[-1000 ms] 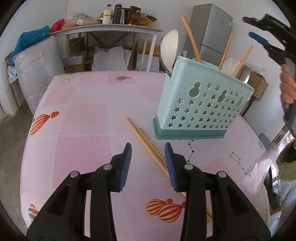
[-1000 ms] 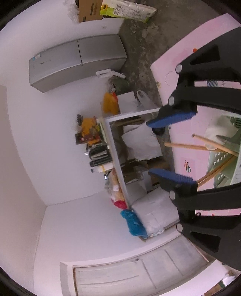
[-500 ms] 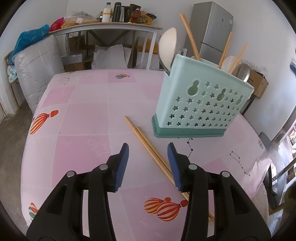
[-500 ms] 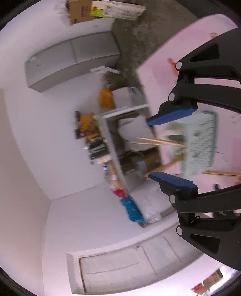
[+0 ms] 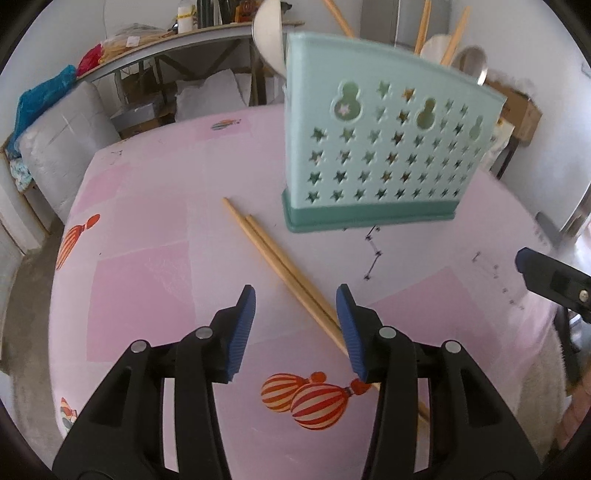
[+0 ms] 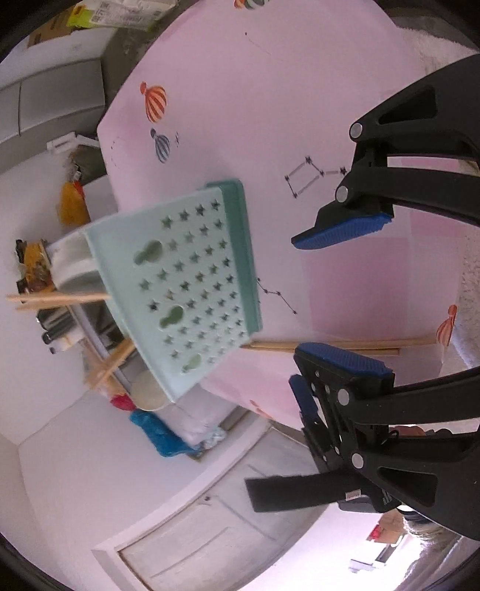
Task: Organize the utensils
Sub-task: 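Move both open grippers back toward the remaining chopsticks on the table, then close the right gripper on one chopstick while the left gripper closes on the other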
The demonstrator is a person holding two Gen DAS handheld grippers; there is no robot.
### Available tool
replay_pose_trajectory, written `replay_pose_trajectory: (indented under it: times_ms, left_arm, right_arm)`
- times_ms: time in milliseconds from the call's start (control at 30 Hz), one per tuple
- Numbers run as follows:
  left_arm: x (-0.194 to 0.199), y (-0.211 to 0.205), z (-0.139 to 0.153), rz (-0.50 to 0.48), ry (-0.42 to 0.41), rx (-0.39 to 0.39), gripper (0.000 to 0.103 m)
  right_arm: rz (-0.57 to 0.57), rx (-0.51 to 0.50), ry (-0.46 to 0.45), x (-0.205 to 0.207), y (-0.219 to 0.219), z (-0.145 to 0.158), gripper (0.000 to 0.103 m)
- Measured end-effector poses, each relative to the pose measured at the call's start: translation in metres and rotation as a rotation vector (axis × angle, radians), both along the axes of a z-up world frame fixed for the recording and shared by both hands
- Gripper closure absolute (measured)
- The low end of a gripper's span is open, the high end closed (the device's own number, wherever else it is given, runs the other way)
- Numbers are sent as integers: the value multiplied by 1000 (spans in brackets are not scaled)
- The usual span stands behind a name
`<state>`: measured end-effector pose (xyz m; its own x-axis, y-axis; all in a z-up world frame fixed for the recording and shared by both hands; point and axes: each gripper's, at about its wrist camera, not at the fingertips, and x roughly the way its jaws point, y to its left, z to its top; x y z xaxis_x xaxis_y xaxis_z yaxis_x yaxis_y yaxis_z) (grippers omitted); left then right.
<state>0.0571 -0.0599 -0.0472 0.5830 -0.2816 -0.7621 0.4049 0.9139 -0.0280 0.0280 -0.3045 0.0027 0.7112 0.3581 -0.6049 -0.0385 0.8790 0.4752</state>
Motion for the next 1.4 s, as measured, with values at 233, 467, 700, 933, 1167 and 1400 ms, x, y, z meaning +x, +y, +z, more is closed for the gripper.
replay_pose_trajectory:
  times_ms: [233,467,700,933,1167,1400]
  left_arm:
    - [3,3,-4,29,16,12,60]
    - [13,11,-9,45,17,40,71]
    - [18,12,-8,50,-12,119,87]
    - [15,10,-7,44,-33,166,93]
    - [11,8,-7,40,-37,174,93]
    - [10,7,-6,41,-37,175,93]
  right_arm:
    - [34,0,11,8,9,-4,51]
    - [63,-2,40,10,19,-14,51]
    - [133,-57,66,17,43,-19,51]
    - [243,-192,117,26,81,-37,59]
    - [257,-324,100,25,96,-37,76]
    - [234,-341,114,29,92,-39,93]
